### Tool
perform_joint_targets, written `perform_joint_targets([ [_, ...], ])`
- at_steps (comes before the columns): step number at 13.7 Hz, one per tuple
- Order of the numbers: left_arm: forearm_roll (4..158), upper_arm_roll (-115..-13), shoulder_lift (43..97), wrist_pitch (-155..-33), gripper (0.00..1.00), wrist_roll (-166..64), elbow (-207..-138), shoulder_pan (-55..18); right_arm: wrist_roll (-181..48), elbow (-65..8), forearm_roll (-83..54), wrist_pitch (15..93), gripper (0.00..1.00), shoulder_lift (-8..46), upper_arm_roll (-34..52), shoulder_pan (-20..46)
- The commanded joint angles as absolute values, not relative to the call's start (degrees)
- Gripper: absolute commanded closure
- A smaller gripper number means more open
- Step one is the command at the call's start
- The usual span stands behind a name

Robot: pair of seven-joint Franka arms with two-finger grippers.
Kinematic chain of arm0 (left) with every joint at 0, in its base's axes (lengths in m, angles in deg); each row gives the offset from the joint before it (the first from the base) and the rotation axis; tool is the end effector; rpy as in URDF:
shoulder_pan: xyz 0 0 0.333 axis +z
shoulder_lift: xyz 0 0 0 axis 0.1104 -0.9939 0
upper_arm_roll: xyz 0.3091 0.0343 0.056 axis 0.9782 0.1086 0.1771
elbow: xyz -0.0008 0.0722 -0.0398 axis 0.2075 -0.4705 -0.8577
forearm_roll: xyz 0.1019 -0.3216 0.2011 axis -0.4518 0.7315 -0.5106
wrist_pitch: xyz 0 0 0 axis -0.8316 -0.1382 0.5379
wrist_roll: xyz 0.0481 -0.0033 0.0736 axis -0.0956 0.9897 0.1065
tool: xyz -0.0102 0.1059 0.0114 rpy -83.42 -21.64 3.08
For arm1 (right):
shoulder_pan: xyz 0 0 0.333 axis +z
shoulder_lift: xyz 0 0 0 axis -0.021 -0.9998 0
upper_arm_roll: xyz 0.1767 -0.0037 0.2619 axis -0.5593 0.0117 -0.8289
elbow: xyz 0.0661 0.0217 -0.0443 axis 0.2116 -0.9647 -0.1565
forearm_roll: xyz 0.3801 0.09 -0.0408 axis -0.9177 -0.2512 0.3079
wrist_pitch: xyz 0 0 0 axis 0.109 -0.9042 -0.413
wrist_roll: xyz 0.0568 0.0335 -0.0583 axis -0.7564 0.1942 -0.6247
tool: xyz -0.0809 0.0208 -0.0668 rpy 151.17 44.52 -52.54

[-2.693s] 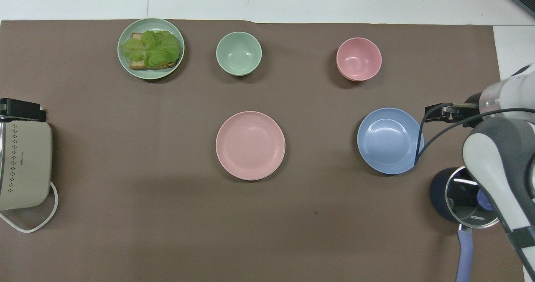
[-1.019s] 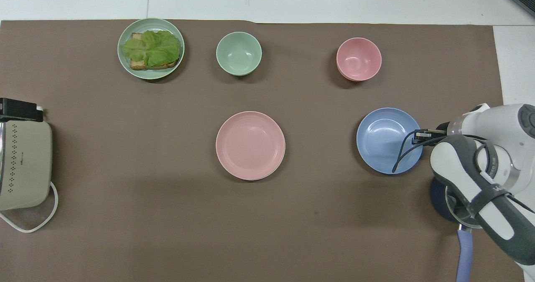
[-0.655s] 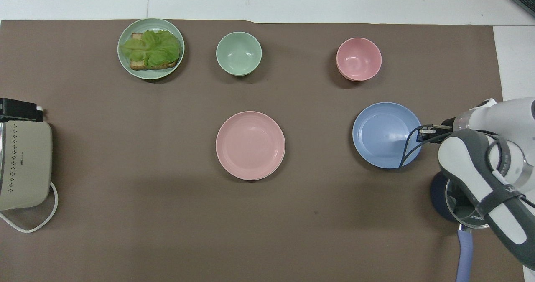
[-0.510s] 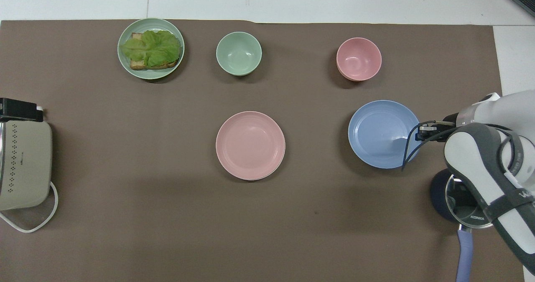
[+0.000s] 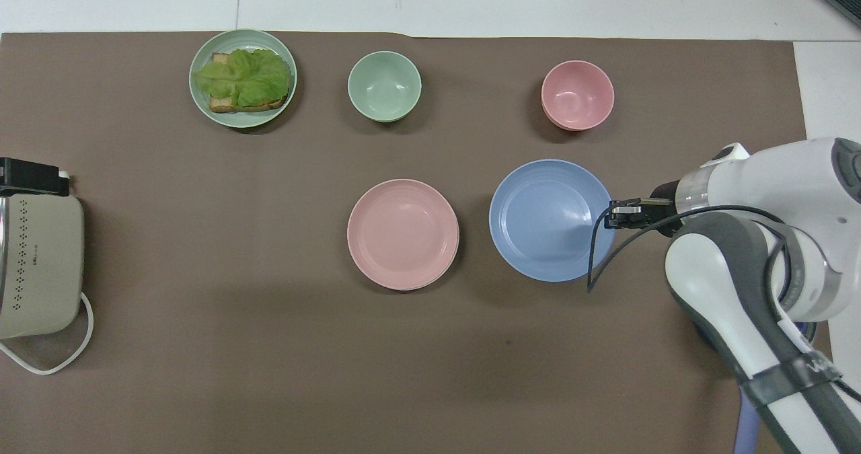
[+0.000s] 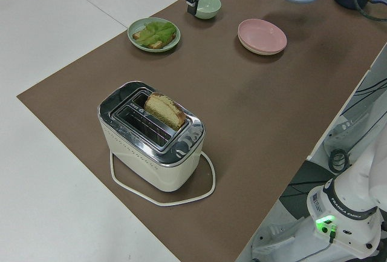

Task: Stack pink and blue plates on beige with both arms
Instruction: 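Carry the blue plate with the right gripper onto the pink plate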

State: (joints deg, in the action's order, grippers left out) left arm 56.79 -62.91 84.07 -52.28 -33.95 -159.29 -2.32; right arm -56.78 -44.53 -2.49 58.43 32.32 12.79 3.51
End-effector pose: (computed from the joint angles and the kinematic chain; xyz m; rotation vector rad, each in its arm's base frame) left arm 0.5419 0.0132 0.6245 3.1188 0.0086 0.1334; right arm 0.5475 0.0698 0.4117 -2.8581 0.1341 0.0238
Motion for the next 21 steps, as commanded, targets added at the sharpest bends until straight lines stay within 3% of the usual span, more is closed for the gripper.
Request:
perform_joint_targets([
  [1,56.12,-63.18,84.19,-51.53,0.00,-34.69,-159.13,-1.94,-51.85,-45.46,-4.21,59.71,1.00,33.40,12.81,8.12],
  [5,56.12,-63.26,84.19,-51.53,0.00,-34.61,-159.13,-1.94,-41.56,-45.54,-4.13,68.30,1.00,30.34,12.81,17.62],
  [9,56.12,-63.26,84.19,-51.53,0.00,-34.69,-159.13,-1.94,-39.35,-45.54,-4.13,73.60,1.00,27.17,12.81,22.20],
  [21,56.12,-63.26,84.19,-51.53,0.00,-34.61,-159.13,-1.94,-38.37,-45.37,-4.21,81.16,1.00,21.54,12.46,25.99],
])
